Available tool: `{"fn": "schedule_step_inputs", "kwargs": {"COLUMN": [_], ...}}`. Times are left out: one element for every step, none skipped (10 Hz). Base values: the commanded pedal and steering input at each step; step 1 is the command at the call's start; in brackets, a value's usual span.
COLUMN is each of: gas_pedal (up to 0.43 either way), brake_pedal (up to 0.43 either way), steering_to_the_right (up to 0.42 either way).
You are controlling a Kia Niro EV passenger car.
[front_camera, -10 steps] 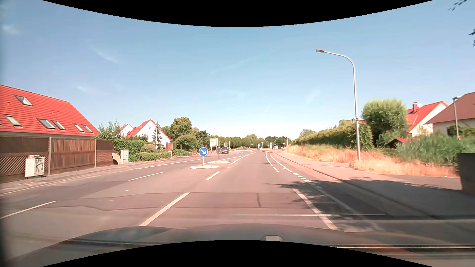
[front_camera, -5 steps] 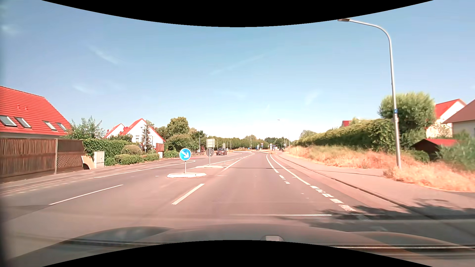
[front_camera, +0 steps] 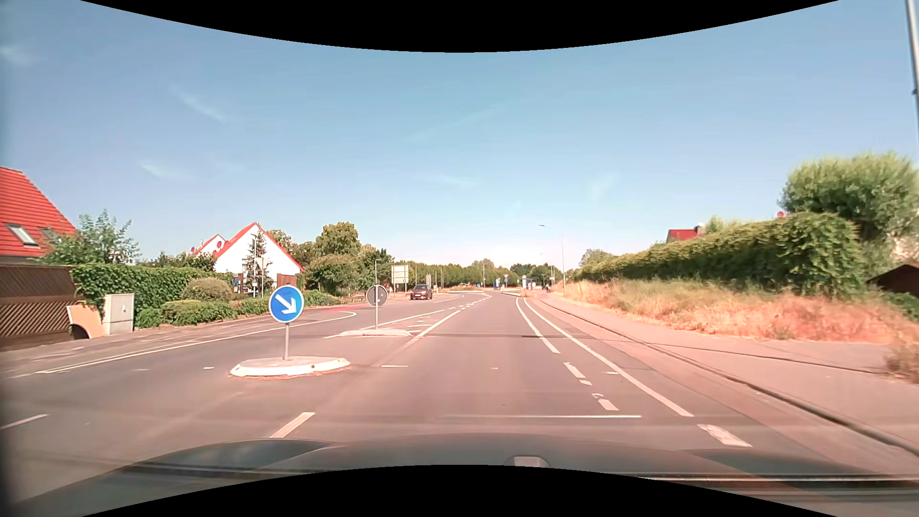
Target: Follow the waypoints while adhering to traffic rules and regulations
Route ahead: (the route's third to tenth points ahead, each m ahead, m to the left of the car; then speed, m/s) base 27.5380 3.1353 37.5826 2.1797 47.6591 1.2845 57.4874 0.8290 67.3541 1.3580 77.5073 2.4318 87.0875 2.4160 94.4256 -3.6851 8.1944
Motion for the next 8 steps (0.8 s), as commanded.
{"fn": "schedule_step_inputs", "kwargs": {"gas_pedal": [0.047,0.047,0.047,0.047,0.047,0.047,0.047,0.047], "brake_pedal": [0.0,0.0,0.0,0.0,0.0,0.0,0.0,0.0], "steering_to_the_right": [0.001,0.001,0.004,0.006,0.006,0.005,0.005,0.005]}}
